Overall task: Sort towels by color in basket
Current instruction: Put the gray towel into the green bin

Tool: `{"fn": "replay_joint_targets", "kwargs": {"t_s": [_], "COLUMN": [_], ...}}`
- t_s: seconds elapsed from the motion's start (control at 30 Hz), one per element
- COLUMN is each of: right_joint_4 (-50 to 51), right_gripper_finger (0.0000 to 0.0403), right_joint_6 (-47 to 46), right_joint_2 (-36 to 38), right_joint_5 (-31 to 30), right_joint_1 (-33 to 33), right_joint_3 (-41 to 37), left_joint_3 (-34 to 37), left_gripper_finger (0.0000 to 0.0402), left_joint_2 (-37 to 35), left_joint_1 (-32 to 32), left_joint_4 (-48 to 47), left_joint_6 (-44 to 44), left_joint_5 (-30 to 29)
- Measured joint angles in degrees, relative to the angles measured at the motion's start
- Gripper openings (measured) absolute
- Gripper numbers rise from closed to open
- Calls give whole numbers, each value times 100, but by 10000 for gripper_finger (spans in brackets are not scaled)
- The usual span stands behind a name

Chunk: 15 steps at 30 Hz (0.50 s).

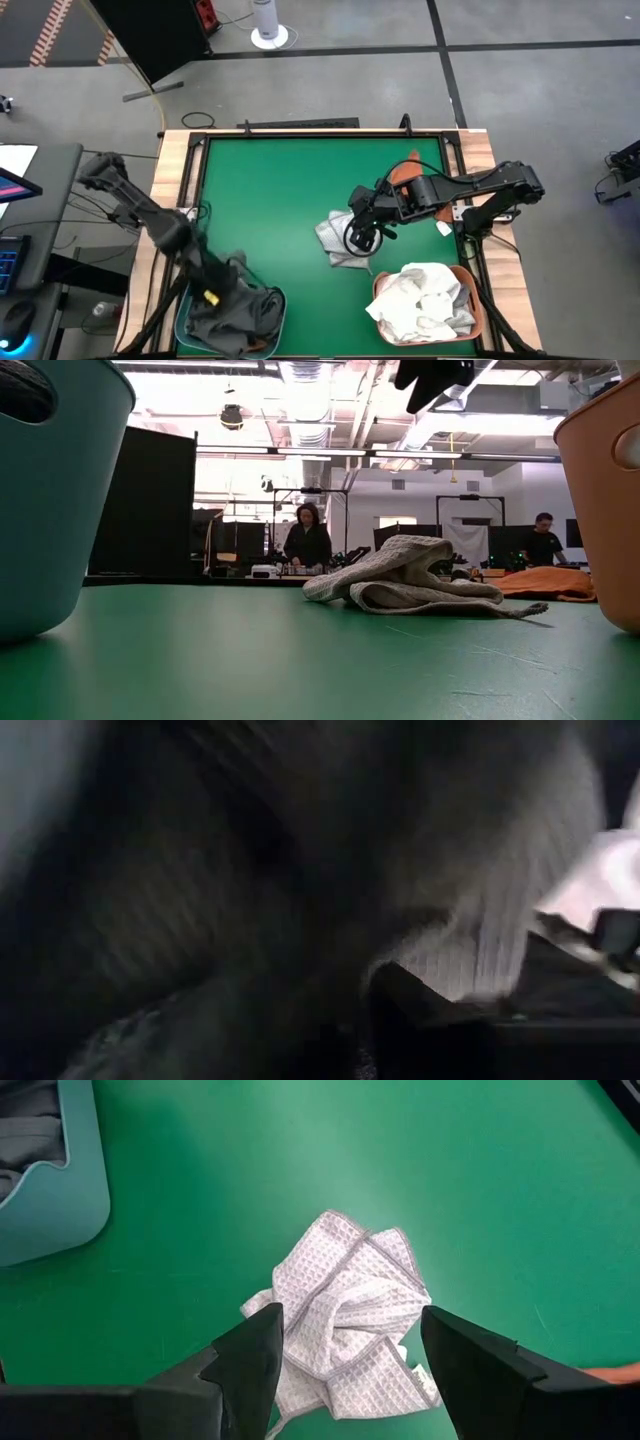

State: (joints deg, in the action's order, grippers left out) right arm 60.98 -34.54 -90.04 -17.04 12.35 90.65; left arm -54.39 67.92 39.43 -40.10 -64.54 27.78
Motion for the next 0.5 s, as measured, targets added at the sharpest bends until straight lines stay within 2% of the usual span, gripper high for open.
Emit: {"fn": "replay_joint_targets", "kwargs": {"t_s": [0.1,0.33,0.5], "right_joint_4": [-10,-12,-5], "right_gripper_finger": [265,265,265], "right_joint_6": [16,66,158], "right_joint_2": [0,0,0], "right_joint_5": [0,0,0], "right_joint_1": [-40,-56,-59], "right_joint_3": [0,0,0], "left_joint_3": [0,-2,-9], "left_gripper_finger": [1,16,64], "left_joint_2": [486,1660,2067], "left_joint_1": [227,325,325], "left_joint_4": [10,-132,135], "left_joint_6": [-387,-2589,-2828], "left_joint_5": [-108,-556,-573]}}
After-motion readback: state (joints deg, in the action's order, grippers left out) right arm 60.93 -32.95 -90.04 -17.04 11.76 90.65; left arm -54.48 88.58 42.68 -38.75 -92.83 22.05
